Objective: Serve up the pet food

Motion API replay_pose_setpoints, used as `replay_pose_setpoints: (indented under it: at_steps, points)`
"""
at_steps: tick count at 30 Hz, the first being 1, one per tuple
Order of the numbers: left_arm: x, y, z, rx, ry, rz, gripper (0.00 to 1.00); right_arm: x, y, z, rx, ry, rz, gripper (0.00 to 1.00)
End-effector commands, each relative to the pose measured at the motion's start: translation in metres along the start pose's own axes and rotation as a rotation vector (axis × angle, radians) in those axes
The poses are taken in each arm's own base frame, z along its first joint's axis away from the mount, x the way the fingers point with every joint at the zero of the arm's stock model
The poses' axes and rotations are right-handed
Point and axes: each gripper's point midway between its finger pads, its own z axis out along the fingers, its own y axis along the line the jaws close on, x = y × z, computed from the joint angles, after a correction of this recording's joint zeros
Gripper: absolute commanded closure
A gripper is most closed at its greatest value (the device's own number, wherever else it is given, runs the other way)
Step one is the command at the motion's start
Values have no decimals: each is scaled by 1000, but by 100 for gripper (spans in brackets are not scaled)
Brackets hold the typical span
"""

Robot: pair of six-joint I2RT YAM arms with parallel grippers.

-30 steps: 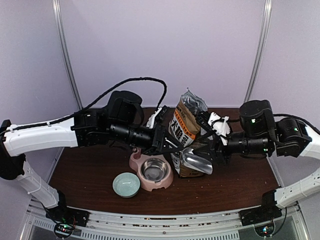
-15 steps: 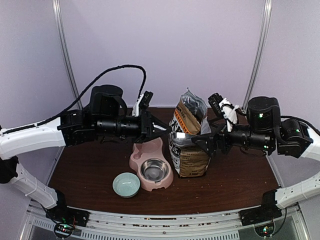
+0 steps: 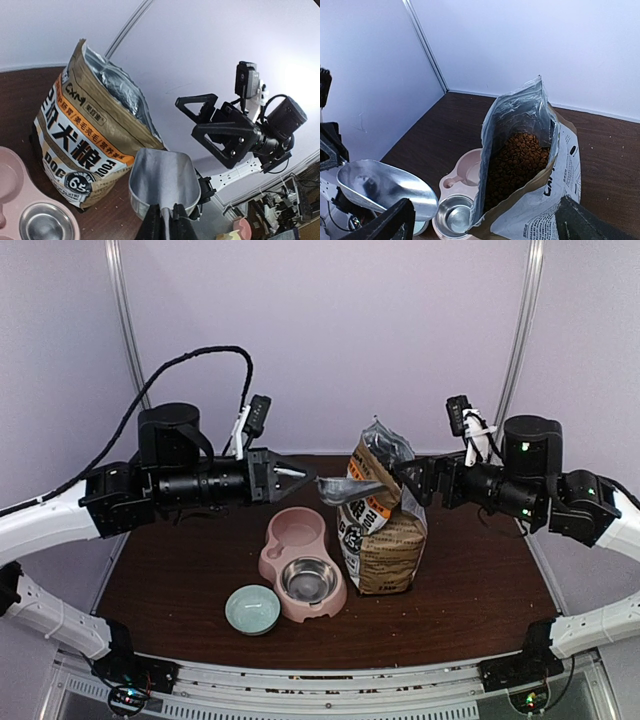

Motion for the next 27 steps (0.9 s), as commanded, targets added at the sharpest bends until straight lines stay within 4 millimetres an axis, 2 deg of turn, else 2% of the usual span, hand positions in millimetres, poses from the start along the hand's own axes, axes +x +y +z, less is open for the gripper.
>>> replay_pose_setpoints:
  at_steps: [1, 4, 8, 13, 15, 20, 24, 27]
  points:
    - [-32, -12, -20, 27, -170, 234, 100, -20, 0, -4, -65, -4, 185, 0]
    - [-37, -21, -28, 60, -221, 369, 100, -14, -2, -2, -122, 60, 305, 0]
    - [-40, -47, -29, 124, -253, 548, 100, -3, -7, 1, -131, 122, 400, 2]
    - [-40, -66, -15, 147, -239, 686, 100, -4, -48, 12, 85, 66, 300, 1]
    - [-36, -74, -9, 171, -233, 729, 100, -8, -55, 19, 110, 57, 286, 1]
    - [-31, -75, 5, 139, -220, 835, 100, -32, -34, 26, -64, 21, 351, 0]
    - [-33, -65, 5, 81, -241, 869, 100, -34, -32, 19, -134, 32, 392, 3]
    - [-33, -64, 6, 74, -233, 873, 100, -38, -18, 8, -264, 28, 393, 7]
